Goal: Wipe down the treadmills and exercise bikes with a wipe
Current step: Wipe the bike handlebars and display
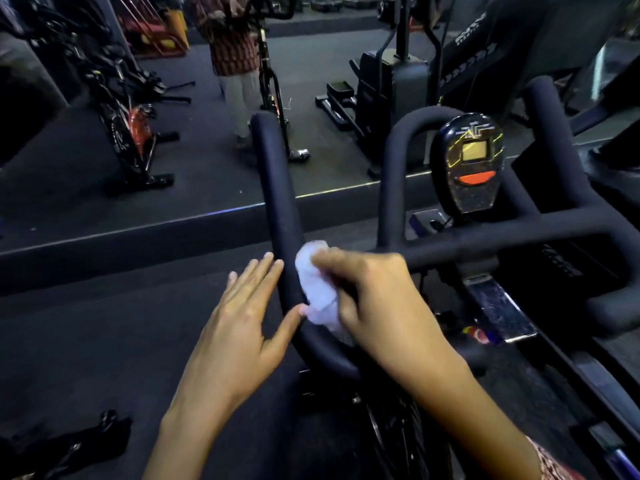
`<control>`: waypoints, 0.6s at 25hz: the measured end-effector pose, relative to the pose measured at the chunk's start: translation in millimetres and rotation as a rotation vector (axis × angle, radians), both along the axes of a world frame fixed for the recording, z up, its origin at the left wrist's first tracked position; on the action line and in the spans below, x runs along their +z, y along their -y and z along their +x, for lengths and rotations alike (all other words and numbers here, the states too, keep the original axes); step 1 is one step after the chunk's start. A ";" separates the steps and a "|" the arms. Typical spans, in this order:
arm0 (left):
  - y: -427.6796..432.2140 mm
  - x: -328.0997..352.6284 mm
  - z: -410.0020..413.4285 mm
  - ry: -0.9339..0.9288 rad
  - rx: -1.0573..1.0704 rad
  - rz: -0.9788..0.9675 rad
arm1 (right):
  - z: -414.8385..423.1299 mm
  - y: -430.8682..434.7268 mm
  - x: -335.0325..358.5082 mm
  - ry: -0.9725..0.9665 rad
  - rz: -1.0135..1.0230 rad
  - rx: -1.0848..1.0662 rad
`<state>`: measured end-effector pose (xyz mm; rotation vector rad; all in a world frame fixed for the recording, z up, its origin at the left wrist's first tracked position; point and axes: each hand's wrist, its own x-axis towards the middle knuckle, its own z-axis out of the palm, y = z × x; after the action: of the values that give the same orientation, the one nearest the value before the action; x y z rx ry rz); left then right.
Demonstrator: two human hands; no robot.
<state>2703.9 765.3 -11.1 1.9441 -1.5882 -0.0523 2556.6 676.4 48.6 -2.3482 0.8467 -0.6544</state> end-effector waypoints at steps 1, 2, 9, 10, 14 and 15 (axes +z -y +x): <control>-2.4 -0.1 3.5 -0.023 -0.024 -0.004 | 12.3 3.1 -3.3 0.002 -0.025 -0.025; -2.9 0.3 3.4 -0.053 -0.044 -0.012 | 22.4 7.4 -5.8 -0.054 -0.072 -0.041; -1.4 -9.3 15.9 -0.019 -0.220 -0.023 | 12.5 -3.3 -14.9 -0.306 -0.192 -0.004; 1.7 -10.0 14.6 -0.010 -0.248 -0.029 | 1.4 -0.5 -12.3 -0.266 -0.198 -0.093; 18.2 -6.8 4.8 -0.031 -0.306 -0.039 | -6.3 20.6 -10.9 -0.069 -0.165 -0.107; 21.8 -6.9 2.5 -0.028 -0.298 -0.046 | -5.2 27.3 -15.4 -0.160 -0.202 0.003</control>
<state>2706.4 743.5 -17.9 1.6507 -1.8315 -0.1625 2551.4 649.1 33.2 -2.6116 0.8814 -0.5797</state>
